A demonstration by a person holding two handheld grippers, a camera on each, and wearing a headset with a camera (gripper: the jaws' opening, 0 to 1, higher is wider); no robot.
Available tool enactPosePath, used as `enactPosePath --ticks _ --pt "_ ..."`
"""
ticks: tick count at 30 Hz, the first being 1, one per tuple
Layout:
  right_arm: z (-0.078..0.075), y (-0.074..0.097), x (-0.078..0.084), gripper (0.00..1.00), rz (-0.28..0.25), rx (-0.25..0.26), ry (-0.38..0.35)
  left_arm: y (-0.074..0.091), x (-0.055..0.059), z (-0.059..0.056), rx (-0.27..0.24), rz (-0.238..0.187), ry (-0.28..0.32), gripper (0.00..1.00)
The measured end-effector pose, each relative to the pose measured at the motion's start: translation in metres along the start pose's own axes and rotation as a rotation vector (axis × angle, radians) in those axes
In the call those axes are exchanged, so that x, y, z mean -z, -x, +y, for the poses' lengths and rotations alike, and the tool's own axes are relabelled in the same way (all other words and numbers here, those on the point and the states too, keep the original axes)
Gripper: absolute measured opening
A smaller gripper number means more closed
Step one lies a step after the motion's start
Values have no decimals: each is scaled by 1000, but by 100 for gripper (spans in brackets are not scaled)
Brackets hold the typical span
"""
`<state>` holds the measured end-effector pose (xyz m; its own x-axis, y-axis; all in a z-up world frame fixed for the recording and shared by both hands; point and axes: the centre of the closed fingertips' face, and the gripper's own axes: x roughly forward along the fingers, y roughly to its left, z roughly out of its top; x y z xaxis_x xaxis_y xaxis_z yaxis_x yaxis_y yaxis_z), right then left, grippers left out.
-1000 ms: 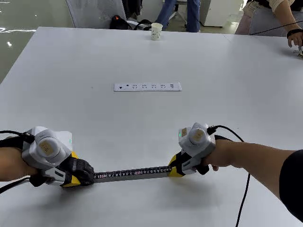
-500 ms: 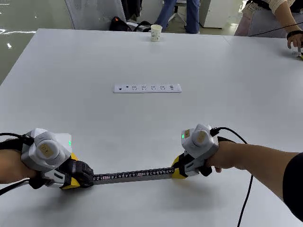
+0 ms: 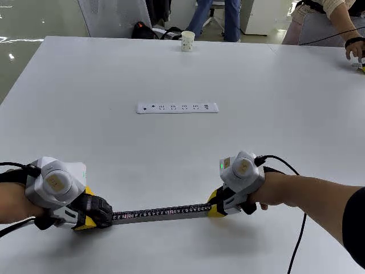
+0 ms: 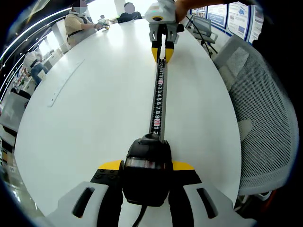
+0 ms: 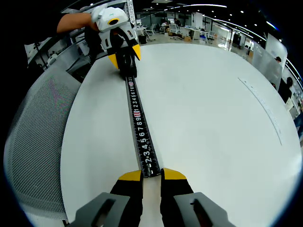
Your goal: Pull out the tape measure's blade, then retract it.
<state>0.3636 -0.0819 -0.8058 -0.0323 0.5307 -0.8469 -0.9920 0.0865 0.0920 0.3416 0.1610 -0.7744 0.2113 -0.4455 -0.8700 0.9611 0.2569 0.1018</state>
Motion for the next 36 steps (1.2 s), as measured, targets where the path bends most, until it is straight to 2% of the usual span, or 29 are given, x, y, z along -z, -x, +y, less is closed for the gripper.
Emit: enactPosePath --ticks 3,8,12,15,28,33,36 --pt "0 0 0 10 0 -2 -3 0 0 -1 -3 -6 6 31" --pt "1 -1 -1 10 25 -4 26 1 -3 0 -3 -39 29 32" --pt "0 -1 -1 11 40 -7 40 1 -1 0 -14 -48 9 33" --pt "0 -1 -1 11 48 -11 46 2 -3 0 -16 -54 27 33" --pt "1 -2 -1 12 65 4 54 0 -3 -2 -1 -20 -7 33" --pt "2 -2 -1 12 80 9 99 0 -1 -2 0 2 -21 33" --pt "2 -3 -1 12 109 12 141 0 -1 -2 -3 8 -24 33"
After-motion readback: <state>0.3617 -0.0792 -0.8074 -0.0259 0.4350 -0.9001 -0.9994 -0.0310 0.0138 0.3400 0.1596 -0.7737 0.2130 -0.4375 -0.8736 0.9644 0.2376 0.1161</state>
